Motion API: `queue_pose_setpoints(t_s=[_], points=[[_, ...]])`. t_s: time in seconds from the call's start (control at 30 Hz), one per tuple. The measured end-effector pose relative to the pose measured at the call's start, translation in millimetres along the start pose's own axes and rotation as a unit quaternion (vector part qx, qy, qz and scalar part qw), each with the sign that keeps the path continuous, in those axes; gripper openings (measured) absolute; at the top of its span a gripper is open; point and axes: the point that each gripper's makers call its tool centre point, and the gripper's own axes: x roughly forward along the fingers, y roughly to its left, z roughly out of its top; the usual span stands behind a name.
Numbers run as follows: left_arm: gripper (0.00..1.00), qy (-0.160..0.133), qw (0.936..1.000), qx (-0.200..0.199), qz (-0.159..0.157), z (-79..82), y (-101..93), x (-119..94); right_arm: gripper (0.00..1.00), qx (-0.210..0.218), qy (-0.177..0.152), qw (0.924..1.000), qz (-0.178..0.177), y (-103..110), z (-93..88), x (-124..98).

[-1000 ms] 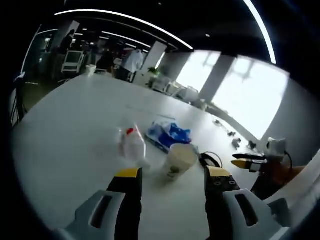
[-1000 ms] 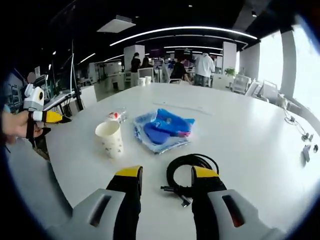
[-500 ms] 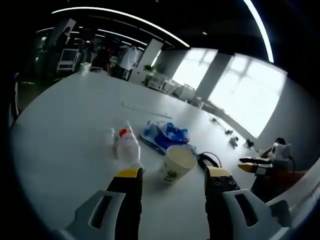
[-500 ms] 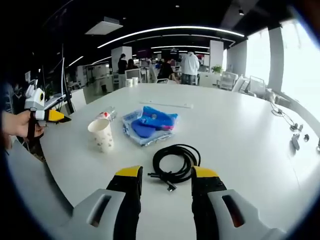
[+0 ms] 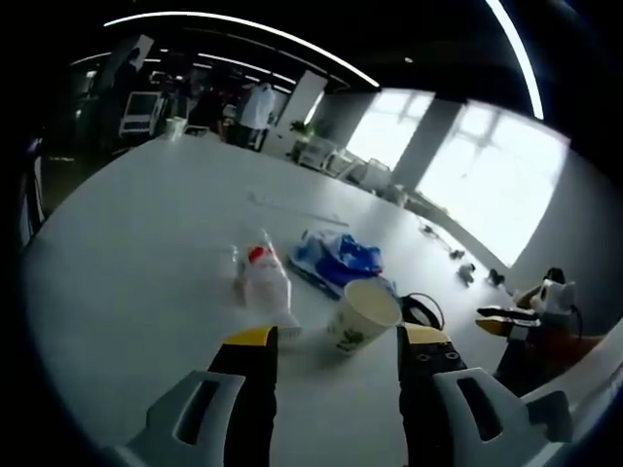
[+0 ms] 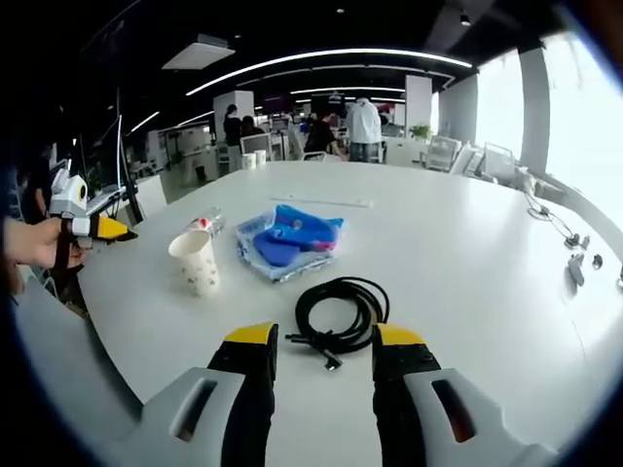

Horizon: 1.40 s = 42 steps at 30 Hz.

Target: Arrange the tabletop items into an orderly group along one side of the table until the central work area is clear of visible clutter.

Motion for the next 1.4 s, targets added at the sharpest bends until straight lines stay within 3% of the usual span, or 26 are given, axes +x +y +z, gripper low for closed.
queue_pose_setpoints(t_s=[0.87, 1.4], points=[[0.42, 0.029, 0.9981, -0.039, 0.040, 3.1, 29.8, 33, 0.35, 0.009, 0.012, 0.9996, -0.023, -16, -15.4, -14], [0.42, 0.052, 0.9959, -0.057, 0.048, -6.5, 38.8, 60, 0.35, 0.023, 0.023, 0.9986, -0.041, -24, -29.1, -23]])
